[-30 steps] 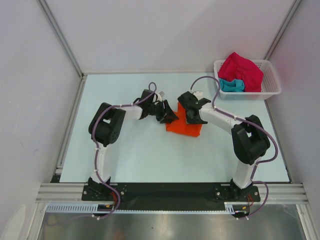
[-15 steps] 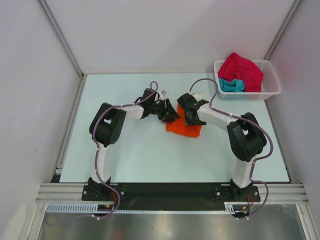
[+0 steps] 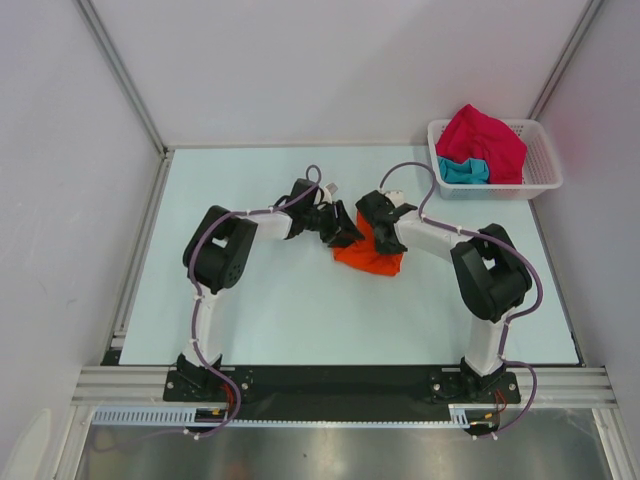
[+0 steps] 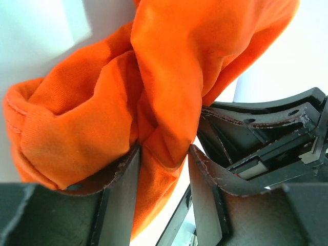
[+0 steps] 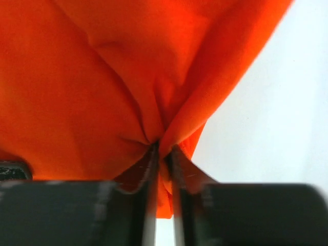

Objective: Fold and stack the t-shirts

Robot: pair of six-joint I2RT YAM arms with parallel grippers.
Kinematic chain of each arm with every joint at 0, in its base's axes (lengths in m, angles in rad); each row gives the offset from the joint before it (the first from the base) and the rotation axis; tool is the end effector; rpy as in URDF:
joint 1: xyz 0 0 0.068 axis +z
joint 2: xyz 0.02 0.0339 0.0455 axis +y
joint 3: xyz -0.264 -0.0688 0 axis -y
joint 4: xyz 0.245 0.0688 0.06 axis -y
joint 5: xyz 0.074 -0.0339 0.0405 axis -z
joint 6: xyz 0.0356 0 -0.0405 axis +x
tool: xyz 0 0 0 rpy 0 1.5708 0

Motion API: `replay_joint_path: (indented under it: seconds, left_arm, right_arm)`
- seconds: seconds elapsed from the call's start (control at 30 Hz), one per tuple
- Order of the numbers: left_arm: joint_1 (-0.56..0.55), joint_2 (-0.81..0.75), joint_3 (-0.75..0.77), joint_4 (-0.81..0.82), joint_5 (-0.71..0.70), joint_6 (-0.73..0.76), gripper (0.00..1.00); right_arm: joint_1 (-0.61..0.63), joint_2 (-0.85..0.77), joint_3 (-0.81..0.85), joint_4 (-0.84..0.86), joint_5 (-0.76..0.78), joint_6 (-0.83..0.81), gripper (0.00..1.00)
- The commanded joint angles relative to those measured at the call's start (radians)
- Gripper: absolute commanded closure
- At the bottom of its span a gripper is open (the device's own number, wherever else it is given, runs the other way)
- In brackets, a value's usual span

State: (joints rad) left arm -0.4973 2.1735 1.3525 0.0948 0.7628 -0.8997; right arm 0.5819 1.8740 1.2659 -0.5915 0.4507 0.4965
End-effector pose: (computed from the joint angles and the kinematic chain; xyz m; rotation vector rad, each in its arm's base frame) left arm 0.3882 -0.2387 0.1263 -0.0592 2.5831 -1.5157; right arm 0.3198 0.1919 0.1759 0.0008 2.5879 -0.2594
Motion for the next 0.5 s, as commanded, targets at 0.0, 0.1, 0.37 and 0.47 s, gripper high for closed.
replay_joint_path:
  seconds: [0.0, 0.1, 0.37, 0.47]
  left_arm:
    - [-0.01, -0.001, 0.01, 0.022, 0.003, -0.001, 0.54]
    - [-0.01, -0.001, 0.004, 0.023, 0.001, -0.001, 0.54]
    - [-0.02, 0.002, 0.007, 0.043, 0.006, -0.015, 0.54]
    - [-0.02, 0.002, 0.005, 0.045, 0.004, -0.016, 0.54]
  right_arm:
    - [-0.011, -0.006, -0.011, 0.007, 0.003, 0.005, 0.94]
    - [-0.011, -0.022, -0.014, 0.005, 0.005, 0.004, 0.96]
    - [-0.011, -0.053, 0.001, -0.04, 0.028, 0.01, 0.63]
    - [-0.01, -0.085, 0.009, -0.068, 0.045, 0.011, 0.41]
